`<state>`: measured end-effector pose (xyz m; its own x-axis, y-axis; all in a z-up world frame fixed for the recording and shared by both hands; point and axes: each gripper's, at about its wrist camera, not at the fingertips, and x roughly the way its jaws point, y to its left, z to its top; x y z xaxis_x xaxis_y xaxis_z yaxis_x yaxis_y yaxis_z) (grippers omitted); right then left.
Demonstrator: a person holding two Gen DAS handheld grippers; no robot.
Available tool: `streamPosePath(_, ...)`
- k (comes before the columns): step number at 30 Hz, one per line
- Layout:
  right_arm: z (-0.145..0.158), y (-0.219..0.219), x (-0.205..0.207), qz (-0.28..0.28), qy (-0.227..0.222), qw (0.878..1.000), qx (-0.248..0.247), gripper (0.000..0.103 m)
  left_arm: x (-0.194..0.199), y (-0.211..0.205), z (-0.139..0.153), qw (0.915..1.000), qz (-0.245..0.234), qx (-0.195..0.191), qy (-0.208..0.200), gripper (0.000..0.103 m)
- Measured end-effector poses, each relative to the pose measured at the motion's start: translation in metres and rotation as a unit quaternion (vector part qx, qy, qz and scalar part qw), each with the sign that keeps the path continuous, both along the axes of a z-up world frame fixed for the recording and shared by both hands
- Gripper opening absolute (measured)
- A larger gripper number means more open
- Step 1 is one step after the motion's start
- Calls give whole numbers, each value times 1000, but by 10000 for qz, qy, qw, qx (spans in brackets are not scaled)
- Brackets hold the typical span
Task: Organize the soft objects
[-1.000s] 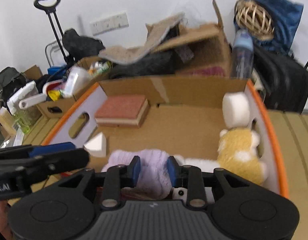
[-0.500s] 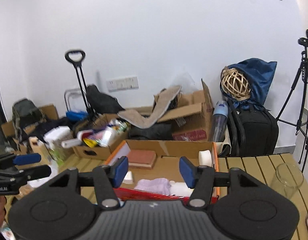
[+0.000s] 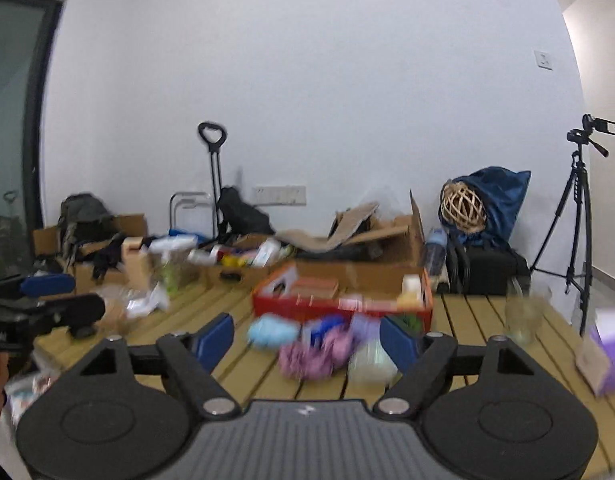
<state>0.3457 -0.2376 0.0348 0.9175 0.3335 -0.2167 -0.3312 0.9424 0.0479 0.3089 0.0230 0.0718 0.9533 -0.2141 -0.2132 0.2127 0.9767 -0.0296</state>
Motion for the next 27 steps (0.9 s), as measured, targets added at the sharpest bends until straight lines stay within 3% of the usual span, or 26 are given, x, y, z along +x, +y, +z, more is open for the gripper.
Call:
streamPosePath(4, -43, -4, -41, -135, 547, 9983, 128, 88, -27, -5, -32, 9976, 94, 361, 575, 101)
streamPosePath(6, -52, -1, -46, -105, 676, 9977, 12, 88, -28, -7, -35, 9972, 60, 451, 600, 101)
streamPosePath(12, -60, 3, -34, -204, 693, 9973, 87, 88, -9, -4, -38, 9976, 136, 257, 623, 102)
streamPosePath(23, -85, 0, 68, -582, 1138, 9916, 210, 83, 104, 6, -68, 9912, 336, 135, 1272, 101)
streamPosePath(27, -80, 4, 117, -287, 1199, 9917, 368, 77, 155, 8, -71, 9914, 270, 74, 1278, 101)
